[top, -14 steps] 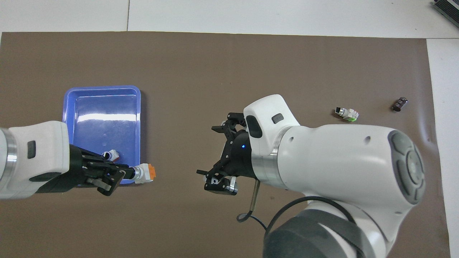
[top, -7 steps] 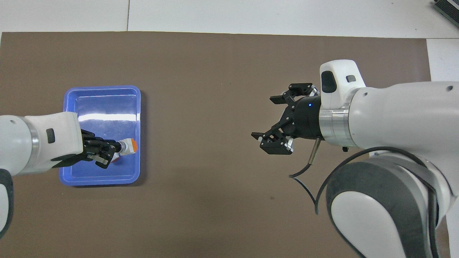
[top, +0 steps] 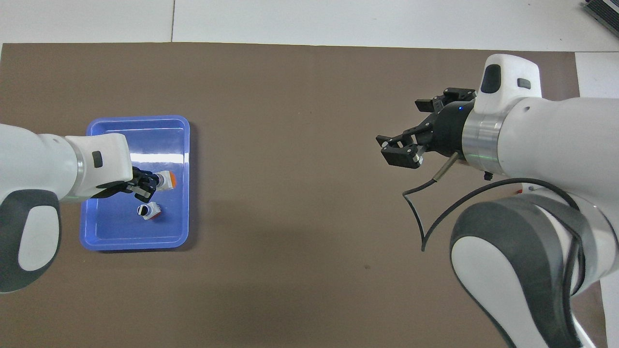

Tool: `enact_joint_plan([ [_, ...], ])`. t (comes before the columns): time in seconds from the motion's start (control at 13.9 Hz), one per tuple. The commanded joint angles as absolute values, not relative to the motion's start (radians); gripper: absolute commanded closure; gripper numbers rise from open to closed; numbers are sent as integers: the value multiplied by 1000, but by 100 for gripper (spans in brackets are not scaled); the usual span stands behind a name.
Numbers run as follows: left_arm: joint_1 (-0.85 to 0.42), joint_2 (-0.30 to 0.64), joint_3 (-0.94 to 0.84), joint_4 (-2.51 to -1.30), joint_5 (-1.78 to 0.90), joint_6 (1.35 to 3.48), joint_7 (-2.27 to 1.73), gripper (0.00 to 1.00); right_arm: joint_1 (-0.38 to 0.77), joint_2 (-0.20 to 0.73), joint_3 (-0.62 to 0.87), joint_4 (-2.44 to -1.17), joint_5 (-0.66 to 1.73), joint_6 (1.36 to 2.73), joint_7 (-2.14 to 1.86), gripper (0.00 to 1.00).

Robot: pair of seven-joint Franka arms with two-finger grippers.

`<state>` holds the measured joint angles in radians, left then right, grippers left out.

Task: Turn and place switch with both arms
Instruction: 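Carry the switch into the tray with the left gripper while the right gripper retracts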

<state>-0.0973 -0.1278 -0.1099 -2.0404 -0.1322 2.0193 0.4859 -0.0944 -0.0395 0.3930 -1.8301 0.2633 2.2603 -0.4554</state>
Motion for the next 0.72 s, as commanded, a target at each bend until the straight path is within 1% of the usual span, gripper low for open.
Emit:
enact_joint_plan([
  [0.0,-94,-48,-89,-2039,-101,2095,518,100,-74,-34,342,-1815,109,2260,-185,0],
  [0.07,-94,-29,-81,-2039,-98,2100,520,100,-60,-35,310,-1804,92,2234,-122,0],
  [0.29,-94,-17,-22,-2048,-72,2080,520,100,-28,-46,207,-1727,59,2007,-101,0],
  [0.43,-92,-23,-20,-2110,-66,2097,518,100,-3,-72,145,-1701,-4,1869,-101,0],
  [0.58,-98,-32,-21,-2150,-66,2105,518,100,41,-90,43,-1695,-12,1813,-72,0],
  [0.65,-101,-38,-21,-2175,-66,2115,520,100,32,-80,32,-1657,-12,1754,-48,0],
])
